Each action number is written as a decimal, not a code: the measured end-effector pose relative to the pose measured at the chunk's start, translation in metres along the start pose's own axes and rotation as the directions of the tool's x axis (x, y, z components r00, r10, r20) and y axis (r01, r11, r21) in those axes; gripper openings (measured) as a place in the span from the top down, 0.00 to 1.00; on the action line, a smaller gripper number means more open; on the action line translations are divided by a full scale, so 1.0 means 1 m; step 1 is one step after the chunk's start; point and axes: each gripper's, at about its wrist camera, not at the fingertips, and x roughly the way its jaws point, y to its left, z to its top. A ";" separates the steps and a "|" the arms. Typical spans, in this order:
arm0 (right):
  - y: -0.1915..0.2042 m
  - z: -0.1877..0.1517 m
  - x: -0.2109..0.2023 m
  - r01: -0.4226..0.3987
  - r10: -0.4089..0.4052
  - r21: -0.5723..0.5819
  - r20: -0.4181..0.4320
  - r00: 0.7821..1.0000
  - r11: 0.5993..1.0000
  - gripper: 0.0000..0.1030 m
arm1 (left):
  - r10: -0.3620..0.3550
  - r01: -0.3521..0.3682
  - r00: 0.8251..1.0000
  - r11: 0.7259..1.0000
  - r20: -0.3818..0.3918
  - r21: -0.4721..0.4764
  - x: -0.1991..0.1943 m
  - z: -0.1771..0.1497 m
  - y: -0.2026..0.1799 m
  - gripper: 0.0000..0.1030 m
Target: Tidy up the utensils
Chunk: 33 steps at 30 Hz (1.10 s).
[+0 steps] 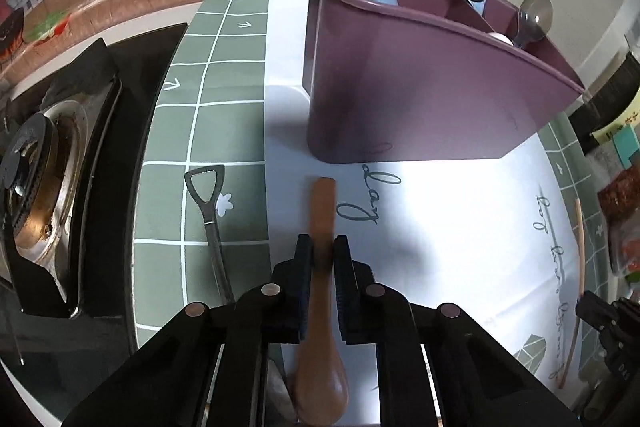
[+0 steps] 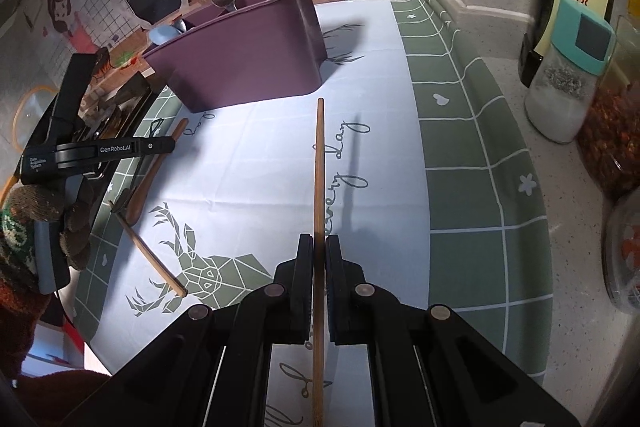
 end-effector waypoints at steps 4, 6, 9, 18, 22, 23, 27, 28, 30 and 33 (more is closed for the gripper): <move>0.000 0.003 0.002 -0.018 0.018 0.014 0.001 1.000 1.000 0.95 | -0.037 0.037 0.999 0.999 -0.007 0.000 -0.006 -0.010 -0.002 0.89; 0.002 0.005 0.005 -0.025 0.025 0.015 -0.003 1.000 1.000 0.95 | -0.058 0.058 0.998 0.998 -0.011 -0.002 -0.011 -0.018 -0.007 0.89; 0.007 0.006 0.009 -0.034 0.034 0.007 -0.009 0.999 0.999 0.95 | -0.089 0.089 0.996 0.996 -0.003 0.002 -0.021 -0.032 -0.013 0.89; 0.022 0.014 0.007 -0.051 0.051 -0.024 0.017 0.999 0.998 0.95 | -0.205 0.210 0.971 0.977 0.122 -0.037 -0.075 -0.047 -0.011 0.89; 0.029 0.019 -0.003 -0.051 0.053 -0.049 0.054 0.997 0.998 0.95 | -0.228 0.238 0.956 0.971 0.183 -0.033 -0.101 -0.044 -0.011 0.90; 0.029 0.021 -0.006 -0.051 0.055 -0.051 0.064 0.996 0.997 0.95 | -0.233 0.243 0.953 0.969 0.191 -0.031 -0.105 -0.044 -0.012 0.90; 0.032 0.027 -0.020 -0.054 0.060 -0.058 0.111 0.992 0.997 0.95 | -0.236 0.243 0.942 0.970 0.239 -0.002 -0.125 -0.039 -0.016 0.99; 0.033 0.029 -0.024 -0.052 0.059 -0.063 0.122 0.991 0.997 0.95 | -0.239 0.246 0.939 0.969 0.249 0.006 -0.129 -0.038 -0.017 0.99; 0.035 0.031 -0.030 -0.047 0.056 -0.071 0.136 0.989 0.996 0.95 | -0.239 0.243 0.933 0.970 0.270 0.019 -0.137 -0.036 -0.019 0.99; 0.036 0.034 -0.035 -0.046 0.057 -0.080 0.148 0.987 0.996 0.95 | -0.238 0.239 0.930 0.970 0.279 0.031 -0.140 -0.033 -0.020 0.99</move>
